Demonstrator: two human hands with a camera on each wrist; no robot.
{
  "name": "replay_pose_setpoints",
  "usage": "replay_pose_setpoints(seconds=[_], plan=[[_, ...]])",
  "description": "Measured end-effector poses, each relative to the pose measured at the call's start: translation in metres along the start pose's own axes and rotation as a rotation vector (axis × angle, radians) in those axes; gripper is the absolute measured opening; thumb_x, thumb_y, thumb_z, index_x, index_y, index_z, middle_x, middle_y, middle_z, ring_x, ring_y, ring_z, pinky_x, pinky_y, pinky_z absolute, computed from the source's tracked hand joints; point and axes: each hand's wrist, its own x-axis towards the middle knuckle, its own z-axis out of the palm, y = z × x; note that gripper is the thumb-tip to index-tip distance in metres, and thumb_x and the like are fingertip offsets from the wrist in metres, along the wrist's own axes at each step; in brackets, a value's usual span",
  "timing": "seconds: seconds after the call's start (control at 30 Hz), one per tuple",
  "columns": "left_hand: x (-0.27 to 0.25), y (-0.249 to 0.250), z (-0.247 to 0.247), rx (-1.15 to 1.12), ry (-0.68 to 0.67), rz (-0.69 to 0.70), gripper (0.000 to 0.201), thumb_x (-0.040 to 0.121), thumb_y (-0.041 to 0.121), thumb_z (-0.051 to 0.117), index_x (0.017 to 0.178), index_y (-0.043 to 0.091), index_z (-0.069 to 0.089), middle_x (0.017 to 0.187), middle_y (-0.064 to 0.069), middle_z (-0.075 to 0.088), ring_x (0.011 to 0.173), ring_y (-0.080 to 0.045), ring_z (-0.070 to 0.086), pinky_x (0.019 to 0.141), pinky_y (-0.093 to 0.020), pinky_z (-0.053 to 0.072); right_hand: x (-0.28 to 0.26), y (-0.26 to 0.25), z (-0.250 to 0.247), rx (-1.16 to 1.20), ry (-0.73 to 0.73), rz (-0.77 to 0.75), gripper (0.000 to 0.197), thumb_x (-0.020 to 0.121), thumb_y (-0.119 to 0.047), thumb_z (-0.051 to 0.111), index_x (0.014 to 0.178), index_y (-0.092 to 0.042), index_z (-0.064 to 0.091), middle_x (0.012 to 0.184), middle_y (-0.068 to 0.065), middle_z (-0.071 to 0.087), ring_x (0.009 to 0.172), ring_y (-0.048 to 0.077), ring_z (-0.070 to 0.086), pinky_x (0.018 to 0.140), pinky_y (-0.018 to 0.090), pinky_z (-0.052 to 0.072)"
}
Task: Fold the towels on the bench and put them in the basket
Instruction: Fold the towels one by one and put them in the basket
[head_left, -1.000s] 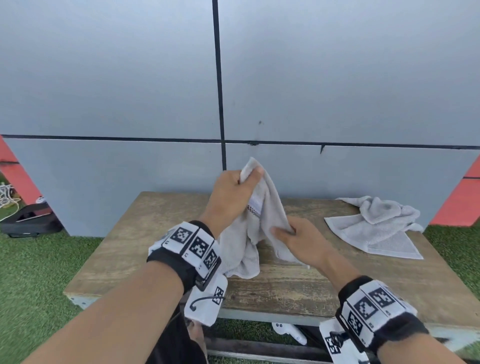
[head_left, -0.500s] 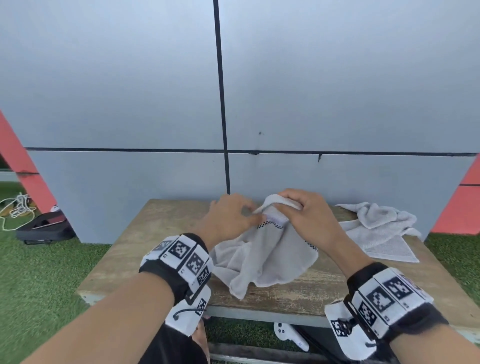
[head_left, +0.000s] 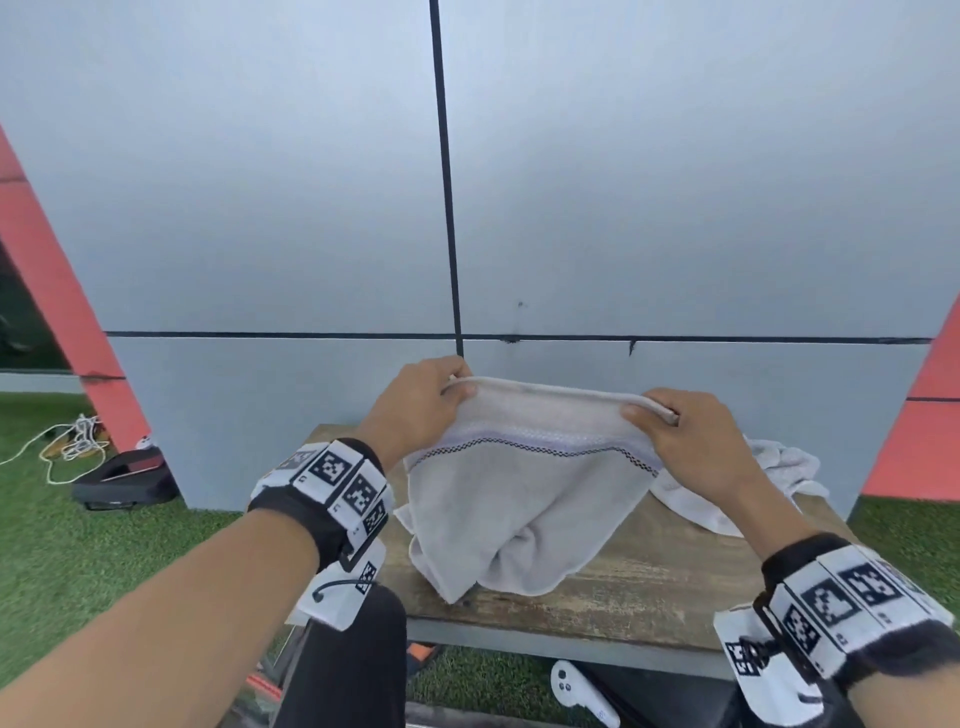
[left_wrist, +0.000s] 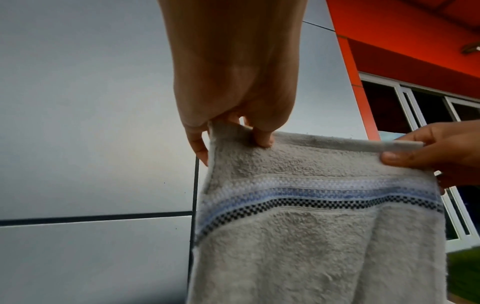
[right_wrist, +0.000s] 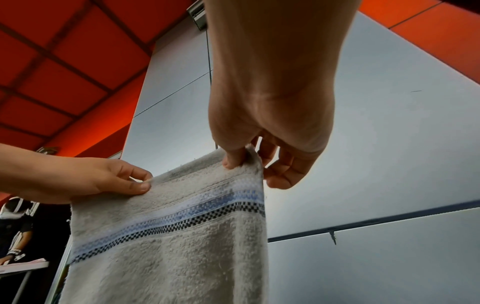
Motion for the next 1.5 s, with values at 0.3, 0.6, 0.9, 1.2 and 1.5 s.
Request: replay_pose_setpoints(seconds=[0.3,0.6,0.9,1.2,1.5], plan=[[-0.014,-0.031,0.027,0.184,-0.135,-0.162,0.027,0.100,0.024,0.056,0.075,0.012,0.052,0.069,-0.002,0.046,0.057,-0.013,0.038,0.053,-0.024,0.031,-0.001,0.026,0.019,-0.033,-0.073,0.036,0.038,0.101,-0.022,0.056,0.066,-0.013,0.048,0.060,-0.001,0.046,0.059,0.017,0.040,0.056,0.027,0.029],[-0.015,-0.074,0.061,0.140,-0.148,-0.233,0.020,0.099,0.026,0.054,0.079,0.027,0.055,0.073,0.009,0.058,0.066,-0.010,0.052,0.055,-0.025,0.034,-0.007,0.060,0.068,-0.092,-0.264,0.148,0.044,0.101,-0.030,0.053,0.063,-0.016,0.035,0.058,0.000,0.040,0.058,0.018,0.037,0.056,0.035,0.025],[-0.019,-0.111,0.087,0.172,-0.275,-0.328,0.022,0.090,0.006,0.050,0.086,0.025,0.061,0.073,0.004,0.062,0.062,-0.011,0.051,0.050,-0.022,0.037,-0.017,0.083,0.116,-0.105,-0.537,0.295,0.043,0.102,-0.030,0.052,0.067,-0.016,0.034,0.060,0.000,0.039,0.056,0.015,0.034,0.055,0.028,0.025],[-0.026,-0.142,0.123,0.086,-0.398,-0.373,0.039,0.093,0.016,0.054,0.058,0.017,0.038,0.053,0.003,0.034,0.048,-0.011,0.028,0.046,-0.020,0.024,-0.026,0.094,0.169,-0.094,-0.797,0.327,0.042,0.102,-0.026,0.049,0.064,-0.014,0.034,0.058,0.000,0.034,0.055,0.016,0.027,0.056,0.028,0.025],[-0.028,-0.153,0.153,-0.046,-0.570,-0.339,0.044,0.094,0.016,0.054,0.055,0.016,0.034,0.051,0.002,0.031,0.043,-0.008,0.023,0.041,-0.014,0.022,-0.019,0.097,0.188,-0.067,-0.880,0.300,0.052,0.097,-0.022,0.054,0.053,-0.014,0.029,0.047,0.000,0.023,0.043,0.011,0.013,0.047,0.024,0.017]])
